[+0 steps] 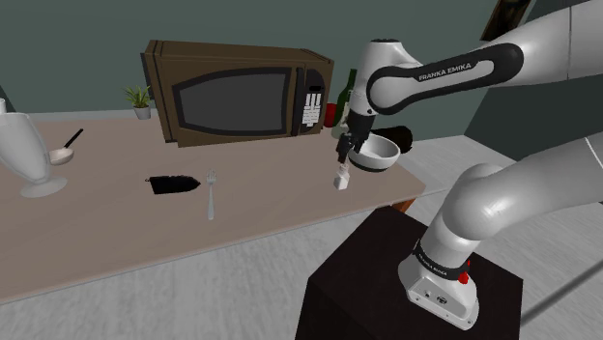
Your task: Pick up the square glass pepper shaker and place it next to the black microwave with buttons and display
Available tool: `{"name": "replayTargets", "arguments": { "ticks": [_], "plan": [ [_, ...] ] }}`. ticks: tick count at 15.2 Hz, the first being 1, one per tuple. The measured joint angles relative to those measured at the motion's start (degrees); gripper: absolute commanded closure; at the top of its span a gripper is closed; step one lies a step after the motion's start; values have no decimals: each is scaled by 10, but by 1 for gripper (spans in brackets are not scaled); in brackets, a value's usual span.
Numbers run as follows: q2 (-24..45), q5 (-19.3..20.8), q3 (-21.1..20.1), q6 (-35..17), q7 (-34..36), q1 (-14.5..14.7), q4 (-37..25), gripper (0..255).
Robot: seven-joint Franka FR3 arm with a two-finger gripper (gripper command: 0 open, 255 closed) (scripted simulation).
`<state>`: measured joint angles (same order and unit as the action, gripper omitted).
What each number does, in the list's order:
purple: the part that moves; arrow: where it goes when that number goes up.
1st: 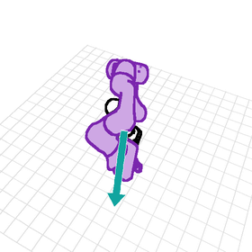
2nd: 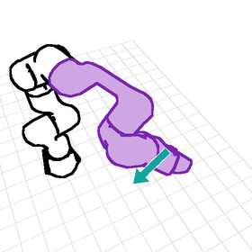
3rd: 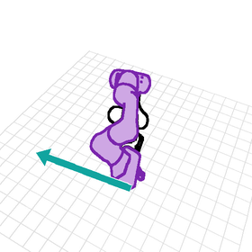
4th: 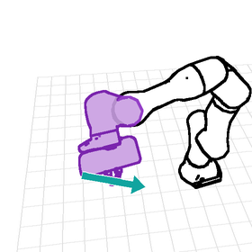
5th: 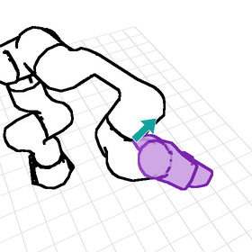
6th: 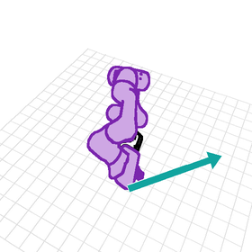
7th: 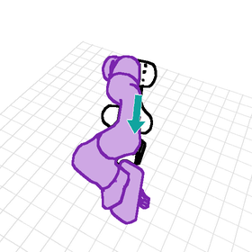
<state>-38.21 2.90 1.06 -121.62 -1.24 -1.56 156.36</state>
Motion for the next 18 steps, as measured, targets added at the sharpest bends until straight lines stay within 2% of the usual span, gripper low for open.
{"name": "replayTargets", "arguments": {
  "ticks": [9, 16, 17, 18],
  "plan": [
    [68, 20, 11, -110, -14, -11, 42, 0],
    [73, 21, 11, -119, -14, -11, 45, 0],
    [73, 21, 11, -119, -14, -11, 45, 255],
    [73, 21, 11, -119, -14, -11, 45, 255]
  ]
}}
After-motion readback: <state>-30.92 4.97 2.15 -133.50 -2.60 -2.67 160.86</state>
